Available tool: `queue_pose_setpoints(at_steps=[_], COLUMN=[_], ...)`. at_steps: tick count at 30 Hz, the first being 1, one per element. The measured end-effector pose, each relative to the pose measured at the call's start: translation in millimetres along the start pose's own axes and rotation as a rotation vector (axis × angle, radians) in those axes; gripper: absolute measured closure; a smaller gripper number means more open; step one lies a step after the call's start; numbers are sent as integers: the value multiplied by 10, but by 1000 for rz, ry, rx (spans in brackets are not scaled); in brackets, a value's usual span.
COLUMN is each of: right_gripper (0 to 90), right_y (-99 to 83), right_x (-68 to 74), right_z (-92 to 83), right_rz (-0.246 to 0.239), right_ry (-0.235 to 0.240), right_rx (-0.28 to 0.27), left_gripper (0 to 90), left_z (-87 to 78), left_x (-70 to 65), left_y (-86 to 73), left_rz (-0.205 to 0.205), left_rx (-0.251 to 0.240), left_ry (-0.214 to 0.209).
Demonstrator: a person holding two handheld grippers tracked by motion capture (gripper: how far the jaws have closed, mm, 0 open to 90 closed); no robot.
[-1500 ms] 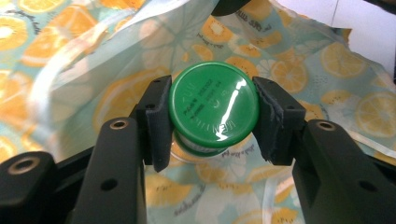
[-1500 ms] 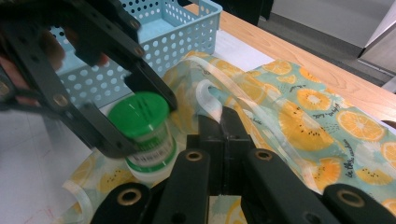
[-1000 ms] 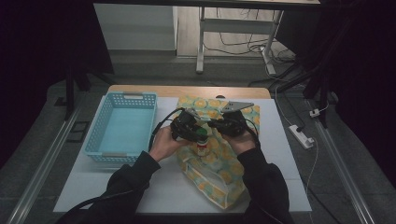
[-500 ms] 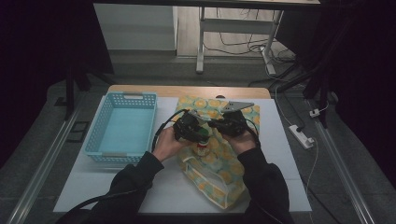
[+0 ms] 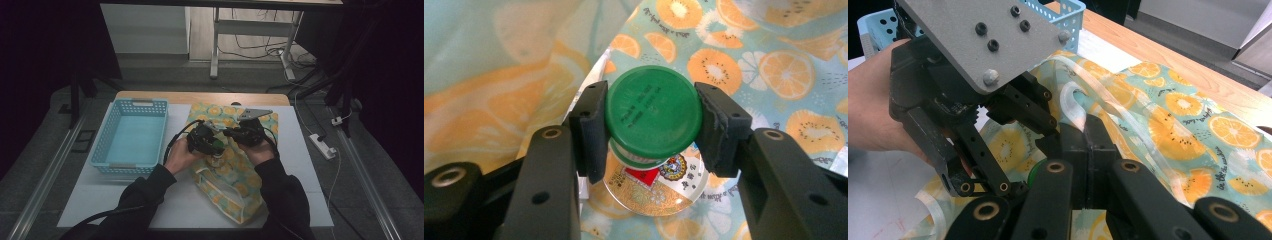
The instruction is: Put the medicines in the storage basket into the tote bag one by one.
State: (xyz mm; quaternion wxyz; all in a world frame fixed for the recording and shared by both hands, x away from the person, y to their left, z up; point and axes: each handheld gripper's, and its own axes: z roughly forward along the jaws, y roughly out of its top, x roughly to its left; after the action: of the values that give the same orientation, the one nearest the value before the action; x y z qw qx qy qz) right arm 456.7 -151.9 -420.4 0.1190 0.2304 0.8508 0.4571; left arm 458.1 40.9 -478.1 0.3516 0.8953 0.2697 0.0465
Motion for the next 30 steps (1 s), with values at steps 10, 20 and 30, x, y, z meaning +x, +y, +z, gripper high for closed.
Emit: queue_pose_setpoints(at_steps=[10,20,30], right_gripper=[900,900,900], right_y=[-3,-2,1], right_x=[0,1,7], right_z=[4,0,-4], right_rz=[-2,-2,-4], right_ry=[0,1,1], right_rx=[2,0,2], left_gripper=[438,276,171], left_z=[-21,-140,-332], left_x=[9,1,-78], left_y=[-8,-5,-72], left_rz=[-18,-52,-51], left_rx=[-20,-47,-57], left_ry=[-5,-33,-51])
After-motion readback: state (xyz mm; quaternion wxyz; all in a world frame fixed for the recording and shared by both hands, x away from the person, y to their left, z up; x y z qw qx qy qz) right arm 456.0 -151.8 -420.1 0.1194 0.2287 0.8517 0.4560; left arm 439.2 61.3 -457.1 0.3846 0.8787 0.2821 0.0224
